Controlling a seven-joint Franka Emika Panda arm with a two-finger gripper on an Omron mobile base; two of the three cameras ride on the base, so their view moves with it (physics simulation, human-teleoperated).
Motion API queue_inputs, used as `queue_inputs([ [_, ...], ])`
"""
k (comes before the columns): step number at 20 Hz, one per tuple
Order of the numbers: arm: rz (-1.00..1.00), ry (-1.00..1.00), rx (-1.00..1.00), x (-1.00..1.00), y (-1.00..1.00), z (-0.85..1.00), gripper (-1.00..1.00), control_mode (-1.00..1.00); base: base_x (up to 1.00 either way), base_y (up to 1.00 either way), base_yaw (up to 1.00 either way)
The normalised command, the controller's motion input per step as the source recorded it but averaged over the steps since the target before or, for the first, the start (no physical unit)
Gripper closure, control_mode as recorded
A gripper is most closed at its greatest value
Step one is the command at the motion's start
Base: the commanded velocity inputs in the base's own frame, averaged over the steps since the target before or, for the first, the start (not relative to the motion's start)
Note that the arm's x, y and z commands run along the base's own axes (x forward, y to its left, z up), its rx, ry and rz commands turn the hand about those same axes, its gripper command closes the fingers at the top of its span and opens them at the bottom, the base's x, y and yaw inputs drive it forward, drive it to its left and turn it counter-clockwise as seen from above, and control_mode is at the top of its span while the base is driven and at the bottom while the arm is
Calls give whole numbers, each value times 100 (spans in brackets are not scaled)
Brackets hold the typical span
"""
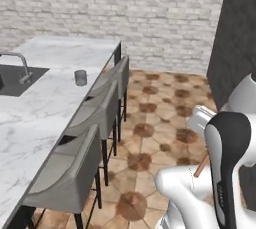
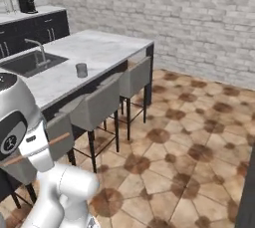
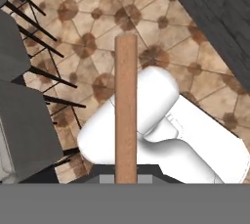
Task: Take a straw from the drawer in front and place it inside the glass cup on the dining counter.
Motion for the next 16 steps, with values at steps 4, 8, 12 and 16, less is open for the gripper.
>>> queue_inputs([
  [4, 0, 0, 0, 0, 0, 0, 100, 100, 68, -78, 23],
  [8, 0, 0, 0, 0, 0, 0, 100, 100, 89, -66, 24],
  [12, 0, 0, 0, 0, 0, 0, 100, 100, 97, -61, 28],
  [16, 0, 0, 0, 0, 0, 0, 100, 100, 96, -62, 35],
])
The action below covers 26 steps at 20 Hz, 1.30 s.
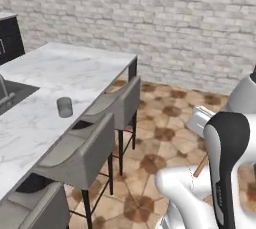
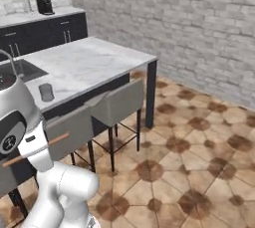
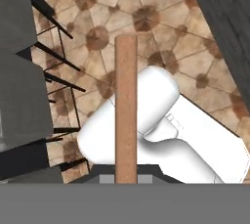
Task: Take a straw from the drawer in front and place it inside the glass cup on the dining counter.
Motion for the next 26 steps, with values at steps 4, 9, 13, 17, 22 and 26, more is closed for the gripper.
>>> queue_inputs([
  [4, 0, 0, 0, 0, 0, 0, 100, 100, 88, -60, 41],
  [9, 0, 0, 0, 0, 0, 0, 100, 100, 75, -46, 49],
  [13, 0, 0, 0, 0, 0, 0, 100, 100, 63, -26, 60],
  [17, 0, 0, 0, 0, 0, 0, 100, 100, 56, -20, 65],
  [22, 0, 0, 0, 0, 0, 0, 100, 100, 54, -22, 64],
  [26, 0, 0, 0, 0, 0, 0, 100, 100, 55, -28, 64],
])
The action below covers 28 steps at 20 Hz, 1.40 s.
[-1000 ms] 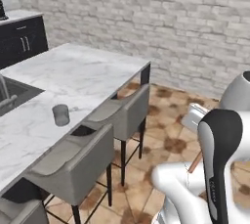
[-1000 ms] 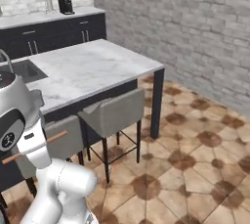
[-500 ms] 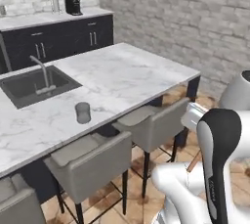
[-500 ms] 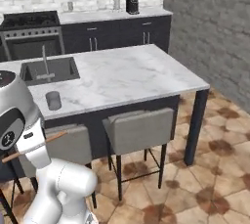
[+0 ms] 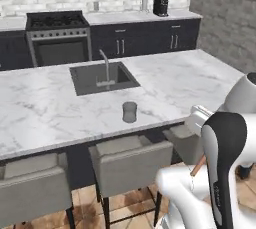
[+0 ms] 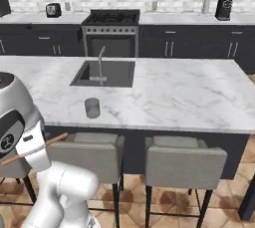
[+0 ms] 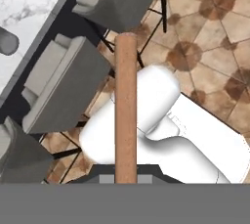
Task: Take a straw from the drawer in front and place it inside the glass cup on the dining counter.
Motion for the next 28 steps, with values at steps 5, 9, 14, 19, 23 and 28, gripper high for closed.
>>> queue_inputs([
  [5, 0, 0, 0, 0, 0, 0, 100, 100, 53, -29, 63],
  [9, 0, 0, 0, 0, 0, 0, 100, 100, 53, -30, 60],
  [14, 0, 0, 0, 0, 0, 0, 100, 100, 50, -42, 36],
  [19, 0, 0, 0, 0, 0, 0, 100, 100, 48, -46, 16],
  [23, 0, 0, 0, 0, 0, 0, 100, 100, 58, -32, 13],
  [28, 15, 0, 14, 50, -17, 47, 100, -100, 0, 0, 0],
])
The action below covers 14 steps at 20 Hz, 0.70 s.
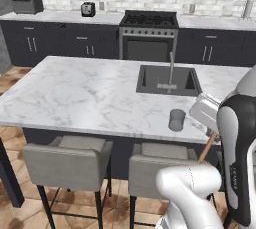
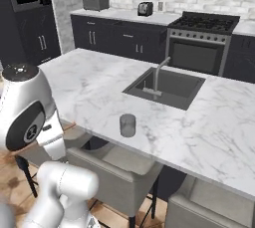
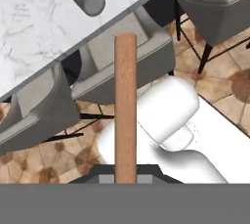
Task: Take a straw from the drawer in front and place it inside the glass cup on the dining counter.
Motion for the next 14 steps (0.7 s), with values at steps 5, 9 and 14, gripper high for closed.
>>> queue_inputs([
  [5, 7, 10, 17, 51, -1, 74, 100, -100, 0, 0, 0],
  [9, 5, 10, 13, 69, -11, 62, 100, -100, 0, 0, 0],
  [14, 13, -2, 6, 77, -26, 26, 100, -100, 0, 0, 0],
])
